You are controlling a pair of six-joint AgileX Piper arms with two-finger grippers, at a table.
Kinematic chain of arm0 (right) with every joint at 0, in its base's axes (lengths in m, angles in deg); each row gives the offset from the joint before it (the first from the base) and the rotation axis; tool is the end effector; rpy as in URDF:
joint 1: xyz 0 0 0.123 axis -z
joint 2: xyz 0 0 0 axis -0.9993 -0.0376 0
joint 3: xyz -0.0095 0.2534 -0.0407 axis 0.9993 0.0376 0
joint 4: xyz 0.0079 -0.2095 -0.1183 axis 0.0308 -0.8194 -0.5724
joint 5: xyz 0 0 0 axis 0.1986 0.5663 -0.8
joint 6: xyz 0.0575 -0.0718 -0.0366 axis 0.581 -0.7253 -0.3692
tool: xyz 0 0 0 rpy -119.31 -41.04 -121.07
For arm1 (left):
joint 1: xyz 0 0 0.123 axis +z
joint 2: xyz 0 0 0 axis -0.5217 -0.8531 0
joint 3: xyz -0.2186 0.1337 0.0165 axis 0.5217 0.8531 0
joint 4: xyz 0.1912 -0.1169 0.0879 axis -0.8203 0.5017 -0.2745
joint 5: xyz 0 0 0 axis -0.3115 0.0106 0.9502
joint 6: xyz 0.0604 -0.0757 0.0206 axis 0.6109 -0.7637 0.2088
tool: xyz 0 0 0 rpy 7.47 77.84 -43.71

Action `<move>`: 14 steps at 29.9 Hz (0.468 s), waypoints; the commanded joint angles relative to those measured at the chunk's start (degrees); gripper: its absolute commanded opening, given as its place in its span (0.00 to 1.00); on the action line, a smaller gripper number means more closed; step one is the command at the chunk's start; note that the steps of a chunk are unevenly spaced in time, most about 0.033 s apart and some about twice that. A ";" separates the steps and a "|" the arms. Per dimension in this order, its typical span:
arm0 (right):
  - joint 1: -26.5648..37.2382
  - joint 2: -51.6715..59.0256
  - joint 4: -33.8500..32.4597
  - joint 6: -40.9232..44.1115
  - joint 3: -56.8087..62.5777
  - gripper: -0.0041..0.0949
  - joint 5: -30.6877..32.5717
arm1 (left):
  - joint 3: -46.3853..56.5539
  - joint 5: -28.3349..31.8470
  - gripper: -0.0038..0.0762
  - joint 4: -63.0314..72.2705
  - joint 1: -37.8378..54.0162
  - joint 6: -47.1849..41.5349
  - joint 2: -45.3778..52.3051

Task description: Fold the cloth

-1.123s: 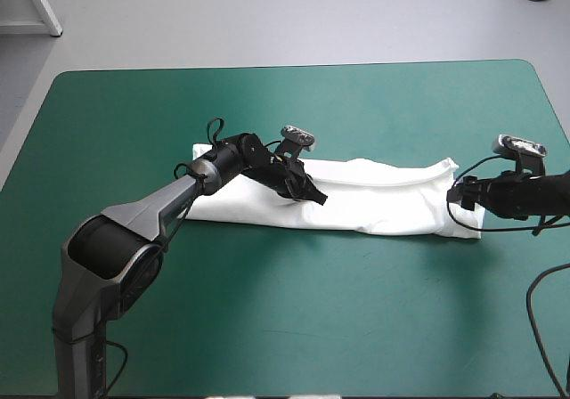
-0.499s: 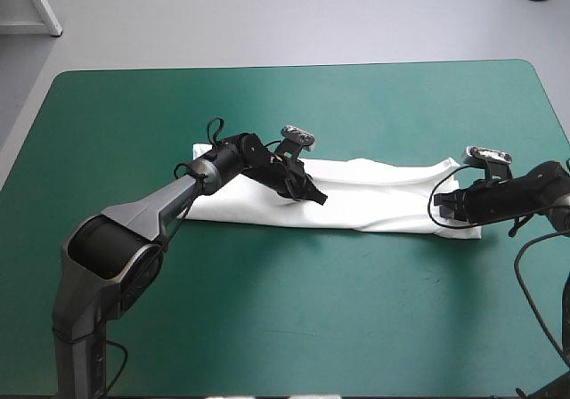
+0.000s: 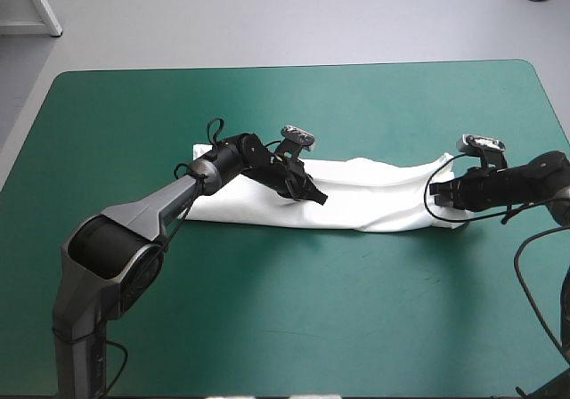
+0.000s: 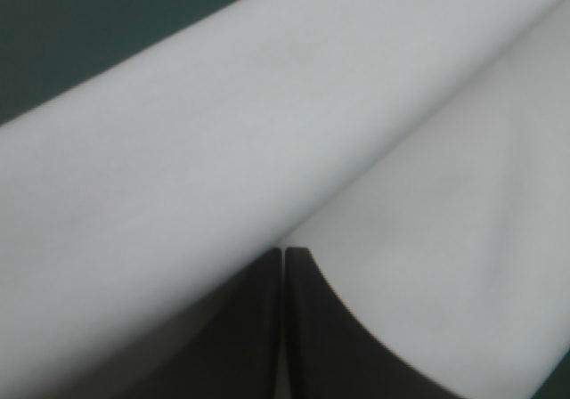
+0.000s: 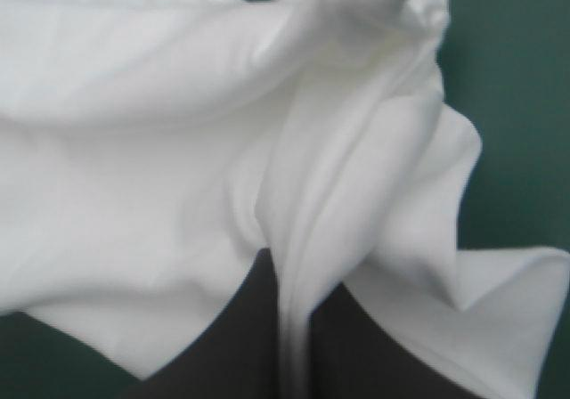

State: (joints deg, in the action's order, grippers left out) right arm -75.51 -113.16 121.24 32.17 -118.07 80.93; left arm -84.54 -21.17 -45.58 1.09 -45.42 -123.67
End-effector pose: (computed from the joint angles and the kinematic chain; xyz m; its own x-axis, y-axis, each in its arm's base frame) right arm 0.3180 -0.0186 0.1934 -0.8857 0.0436 -0.4623 -0.1589 0.9071 0.3898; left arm 0.3547 -0.2514 0.1759 -0.6870 0.4783 -0.5470 0.6904 0.6645 -0.2860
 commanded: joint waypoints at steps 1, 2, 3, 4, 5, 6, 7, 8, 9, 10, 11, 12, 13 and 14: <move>-0.30 2.73 5.40 -1.67 -4.57 0.02 3.44 | -1.32 1.45 0.07 0.77 -0.20 -0.14 2.36; -0.78 2.73 5.40 -1.81 -5.45 0.02 3.86 | -1.32 1.45 0.07 0.77 -0.20 -0.14 2.36; -1.30 2.73 5.27 -1.81 -6.15 0.02 4.14 | -1.32 1.45 0.07 0.77 -0.20 -0.14 2.36; -2.14 2.73 5.27 -1.66 -6.92 0.02 4.26 | -1.32 1.45 0.07 0.77 -0.20 -0.14 2.36; -3.01 2.73 5.14 -1.27 -7.68 0.02 4.64 | -1.32 1.45 0.07 0.77 -0.20 -0.14 2.36; -4.00 2.73 4.85 -0.76 -8.35 0.02 4.90 | -1.32 1.45 0.07 0.77 -0.20 -0.14 2.36; -5.03 2.73 4.21 0.23 -8.94 0.02 4.90 | -1.32 1.45 0.07 0.77 -0.20 -0.14 2.36; -6.09 2.73 3.23 1.35 -9.44 0.02 4.64 | -1.32 1.59 0.07 0.77 -0.20 -0.14 2.36; -6.94 2.73 2.52 2.12 -9.92 0.02 4.64 | -1.32 1.59 0.07 0.77 -0.20 -0.14 2.36; -7.98 2.73 1.59 2.92 -10.32 0.02 4.41 | -1.32 1.61 0.07 0.77 -0.20 -0.14 2.36; -8.90 2.73 0.32 3.89 -10.66 0.02 4.25 | -1.44 1.61 0.07 0.65 -0.20 -0.14 2.36; -9.55 2.73 -0.94 5.05 -10.93 0.02 4.11 | -1.45 1.61 0.07 0.65 -0.20 -0.14 2.36; -10.47 2.73 -2.13 6.16 -11.36 0.02 3.72 | -1.56 1.61 0.07 0.65 -0.20 -0.14 2.36; -10.85 2.73 -3.35 6.95 -11.62 0.02 3.73 | -1.56 1.49 0.07 0.65 -0.20 -0.14 2.48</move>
State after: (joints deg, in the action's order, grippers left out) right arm -84.89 -113.16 119.11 36.69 -127.24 84.85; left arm -84.54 -21.02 -45.52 1.09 -45.42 -123.67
